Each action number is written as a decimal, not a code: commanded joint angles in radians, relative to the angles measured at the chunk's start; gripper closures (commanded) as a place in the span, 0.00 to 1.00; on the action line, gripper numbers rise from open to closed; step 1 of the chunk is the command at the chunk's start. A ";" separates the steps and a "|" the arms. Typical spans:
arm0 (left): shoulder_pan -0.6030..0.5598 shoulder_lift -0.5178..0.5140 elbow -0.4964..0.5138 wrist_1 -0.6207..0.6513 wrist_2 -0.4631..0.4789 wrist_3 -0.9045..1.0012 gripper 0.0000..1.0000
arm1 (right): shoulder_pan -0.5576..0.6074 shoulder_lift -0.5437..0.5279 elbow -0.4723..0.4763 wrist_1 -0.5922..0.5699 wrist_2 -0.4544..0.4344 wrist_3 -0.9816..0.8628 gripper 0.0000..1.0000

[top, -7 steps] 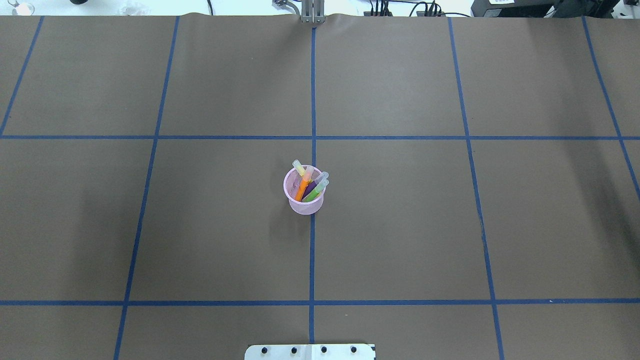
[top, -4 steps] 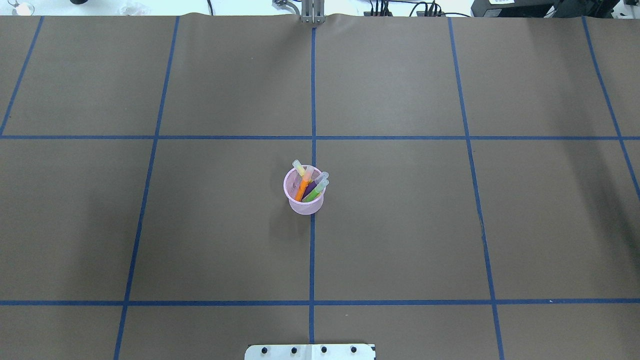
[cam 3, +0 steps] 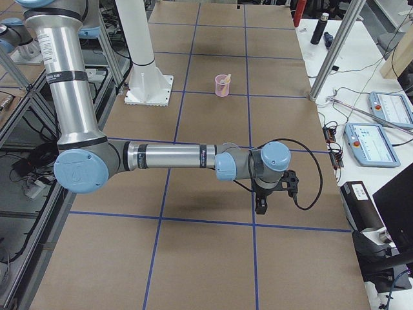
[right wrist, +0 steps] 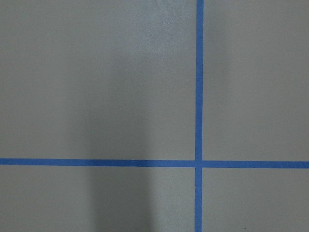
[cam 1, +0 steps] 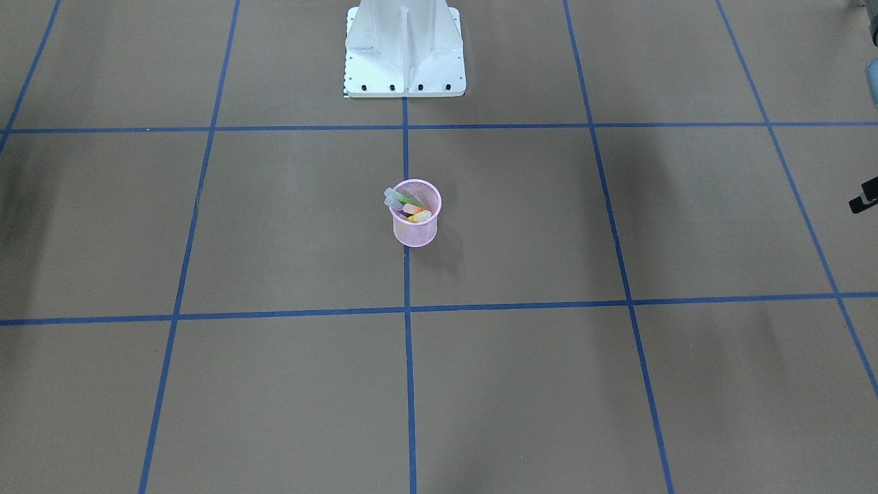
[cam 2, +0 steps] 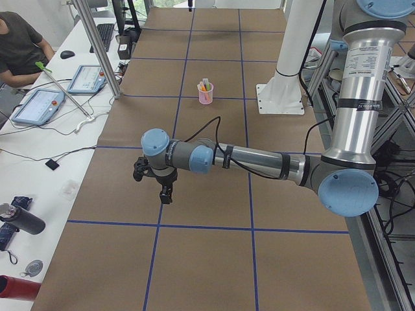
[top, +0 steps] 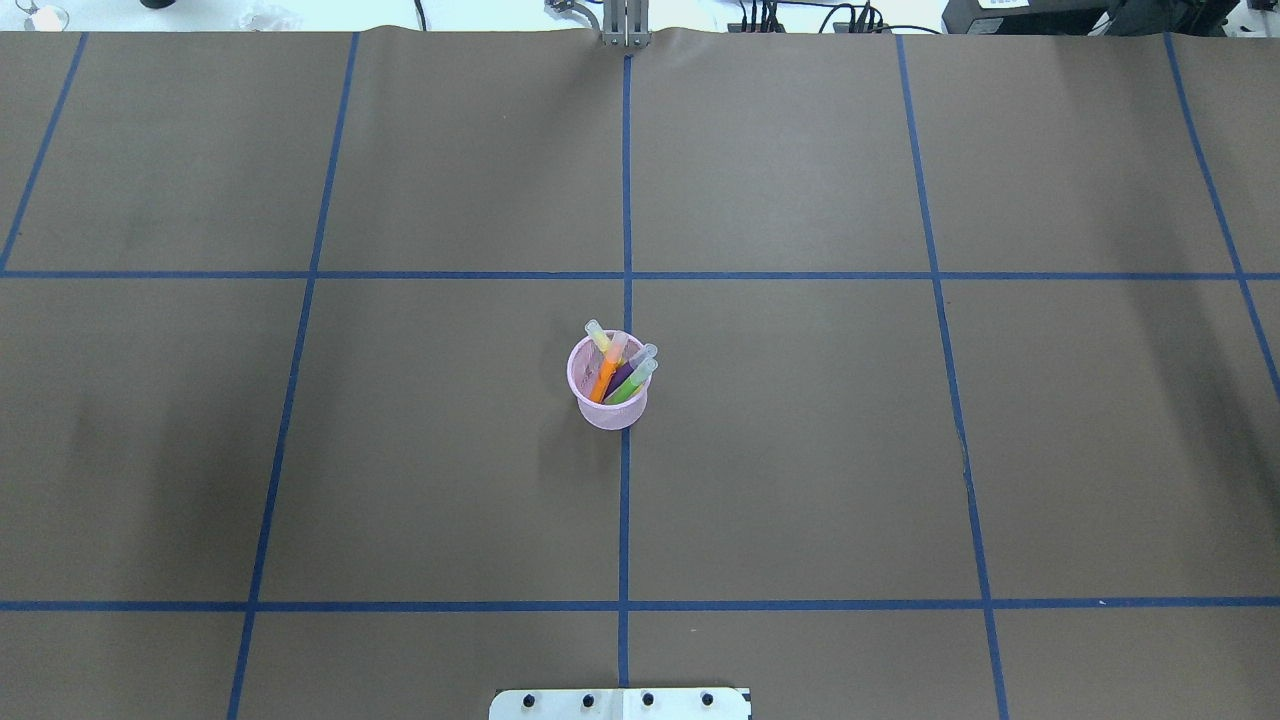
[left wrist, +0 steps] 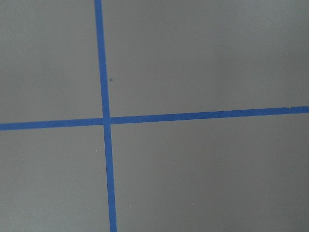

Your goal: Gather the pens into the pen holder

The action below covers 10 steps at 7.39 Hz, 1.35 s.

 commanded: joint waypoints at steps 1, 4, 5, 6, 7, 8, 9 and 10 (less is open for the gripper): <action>-0.025 0.013 -0.022 -0.009 0.039 0.020 0.01 | 0.002 -0.014 0.010 0.001 0.014 0.003 0.00; -0.021 -0.008 -0.031 -0.003 0.130 0.007 0.01 | 0.002 -0.083 0.141 0.002 -0.060 0.047 0.00; -0.021 -0.008 -0.028 -0.003 0.133 0.005 0.00 | 0.001 -0.154 0.218 0.010 -0.123 0.047 0.00; -0.021 -0.010 -0.028 -0.009 0.133 0.007 0.01 | 0.001 -0.179 0.225 0.012 -0.124 0.035 0.00; -0.018 -0.011 -0.027 -0.015 0.131 0.005 0.00 | 0.001 -0.186 0.219 0.013 -0.122 0.030 0.00; -0.018 -0.020 -0.037 -0.015 0.130 0.003 0.00 | -0.002 -0.181 0.219 0.012 -0.125 0.030 0.00; -0.018 -0.048 -0.030 -0.013 0.125 0.007 0.00 | -0.014 -0.172 0.216 0.010 -0.137 0.032 0.00; -0.016 -0.054 -0.027 -0.013 0.127 0.007 0.00 | -0.016 -0.172 0.216 0.012 -0.133 0.038 0.00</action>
